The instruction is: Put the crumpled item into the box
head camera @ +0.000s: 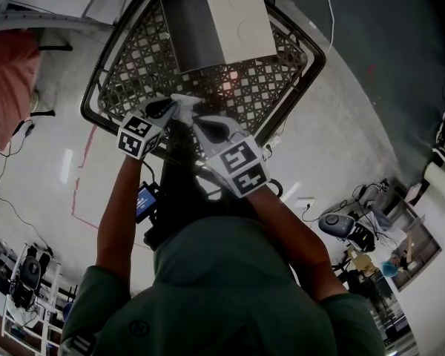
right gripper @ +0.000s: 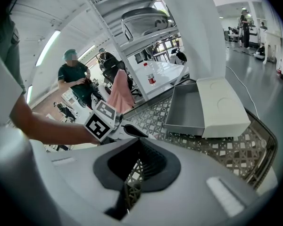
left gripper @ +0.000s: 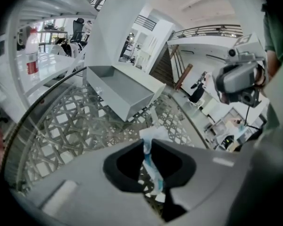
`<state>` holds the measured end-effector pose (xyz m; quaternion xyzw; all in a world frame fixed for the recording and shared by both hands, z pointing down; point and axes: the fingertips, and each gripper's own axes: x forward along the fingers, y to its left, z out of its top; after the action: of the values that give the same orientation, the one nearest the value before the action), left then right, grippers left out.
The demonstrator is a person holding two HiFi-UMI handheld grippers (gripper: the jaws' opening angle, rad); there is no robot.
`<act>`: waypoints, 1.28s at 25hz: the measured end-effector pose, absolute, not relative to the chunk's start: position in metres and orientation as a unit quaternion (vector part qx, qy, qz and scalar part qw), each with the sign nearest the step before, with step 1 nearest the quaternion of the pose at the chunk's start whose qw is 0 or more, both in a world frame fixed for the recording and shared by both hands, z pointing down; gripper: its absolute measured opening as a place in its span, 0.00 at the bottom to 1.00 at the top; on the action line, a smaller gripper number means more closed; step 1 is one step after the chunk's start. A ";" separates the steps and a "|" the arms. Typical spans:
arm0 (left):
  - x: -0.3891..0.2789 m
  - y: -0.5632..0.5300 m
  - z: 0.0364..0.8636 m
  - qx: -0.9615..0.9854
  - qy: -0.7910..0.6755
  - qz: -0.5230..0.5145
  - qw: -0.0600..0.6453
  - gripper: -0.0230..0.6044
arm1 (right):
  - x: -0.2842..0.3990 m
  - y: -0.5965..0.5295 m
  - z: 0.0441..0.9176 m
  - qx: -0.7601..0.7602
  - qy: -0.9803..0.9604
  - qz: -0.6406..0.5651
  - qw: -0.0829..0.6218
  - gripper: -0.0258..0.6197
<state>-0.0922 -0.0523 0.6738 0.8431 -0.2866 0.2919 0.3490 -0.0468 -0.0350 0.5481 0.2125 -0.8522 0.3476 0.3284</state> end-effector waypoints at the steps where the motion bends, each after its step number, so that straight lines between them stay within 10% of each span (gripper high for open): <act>1: -0.093 -0.054 0.670 0.844 -0.288 0.291 0.347 0.11 | -0.047 -0.035 0.545 0.213 -0.853 0.347 0.327 0.05; 32: -0.081 -0.124 0.599 0.864 -0.313 0.279 0.279 0.11 | -0.009 -0.043 0.514 0.253 -0.850 0.341 0.311 0.05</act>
<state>-0.0807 -0.1242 0.5986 0.8639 -0.3134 0.2787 0.2789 -0.0086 -0.0427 0.5141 0.2528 -0.8503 0.3412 0.3108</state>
